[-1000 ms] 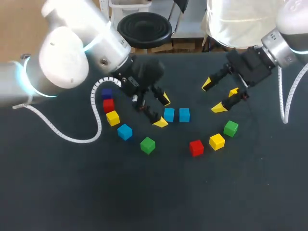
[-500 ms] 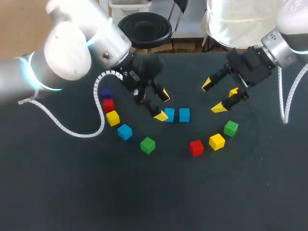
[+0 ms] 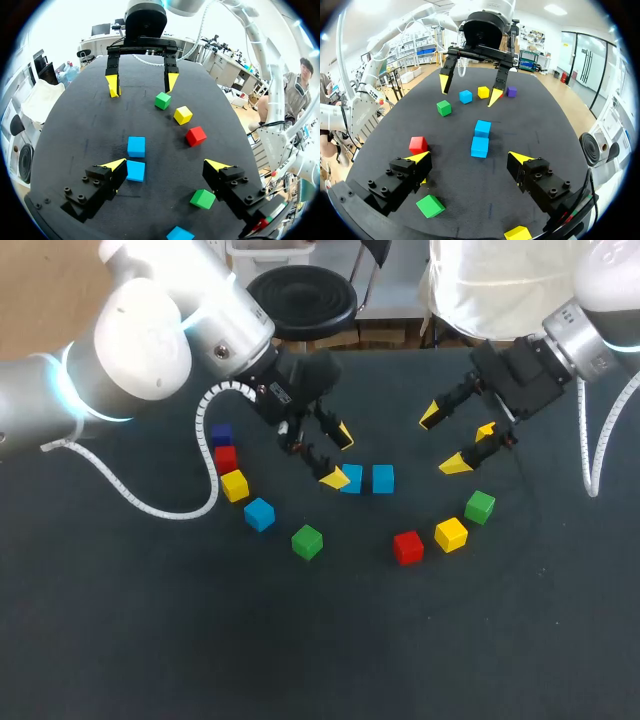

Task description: Place the blue cubes, place green cubes on the blue cubes, place the yellow cubes on the green cubes, then place the red cubes on the yellow cubes, and place purple cube on the red cubes.

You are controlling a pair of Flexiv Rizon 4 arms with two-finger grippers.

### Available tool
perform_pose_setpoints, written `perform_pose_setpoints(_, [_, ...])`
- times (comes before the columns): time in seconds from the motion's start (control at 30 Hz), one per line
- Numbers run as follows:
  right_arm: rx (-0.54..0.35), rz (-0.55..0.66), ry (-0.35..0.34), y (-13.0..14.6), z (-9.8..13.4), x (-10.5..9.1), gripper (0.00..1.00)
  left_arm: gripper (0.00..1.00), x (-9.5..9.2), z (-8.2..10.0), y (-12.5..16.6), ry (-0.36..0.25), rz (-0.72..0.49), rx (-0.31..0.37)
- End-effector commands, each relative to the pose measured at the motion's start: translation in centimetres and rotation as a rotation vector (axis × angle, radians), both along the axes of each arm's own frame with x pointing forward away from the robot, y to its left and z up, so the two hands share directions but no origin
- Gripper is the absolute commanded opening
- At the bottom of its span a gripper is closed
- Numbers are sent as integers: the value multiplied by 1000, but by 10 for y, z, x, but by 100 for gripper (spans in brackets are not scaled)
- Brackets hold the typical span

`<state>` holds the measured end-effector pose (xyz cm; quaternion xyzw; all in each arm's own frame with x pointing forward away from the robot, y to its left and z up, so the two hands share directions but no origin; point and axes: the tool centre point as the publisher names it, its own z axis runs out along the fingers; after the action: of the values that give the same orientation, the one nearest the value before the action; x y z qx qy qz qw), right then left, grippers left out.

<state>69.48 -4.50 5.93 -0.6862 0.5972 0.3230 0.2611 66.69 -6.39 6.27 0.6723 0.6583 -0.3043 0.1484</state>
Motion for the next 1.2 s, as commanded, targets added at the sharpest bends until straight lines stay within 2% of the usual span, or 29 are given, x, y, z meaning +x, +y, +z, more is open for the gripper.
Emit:
perform_pose_setpoints(0.03, [-1, 0, 0, 0, 0, 0, 100, 100, 9, -16, -2, 8, 79, -1])
perform_pose_setpoints(0.13, [-1, 0, 0, 0, 0, 0, 100, 100, 15, -24, -7, -14, 85, -1])
perform_pose_setpoints(0.17, [-1, 0, 0, 0, 0, 0, 100, 100, 18, -25, -9, -22, 83, -27])
perform_pose_setpoints(0.3, [-1, 0, 0, 0, 0, 0, 100, 100, 26, -29, -9, -132, 110, -12])
perform_pose_setpoints(0.4, [-1, 0, 0, 0, 0, 0, 100, 100, 30, -33, -8, -181, 103, -22])
perform_pose_setpoints(0.73, [-1, 0, 0, 0, 0, 0, 100, 100, 40, -42, 2, -177, 110, 3])
perform_pose_setpoints(0.9, [-1, 0, 0, 0, 0, 0, 100, 100, 43, -47, -2, -179, 106, 11])
perform_pose_setpoints(0.97, [-1, 0, 0, 0, 0, 0, 100, 100, 44, -51, -4, -200, 101, 24])
perform_pose_setpoints(1.2, [-1, 0, 0, 0, 0, 0, 100, 100, 54, -63, -4, -190, 108, 35])
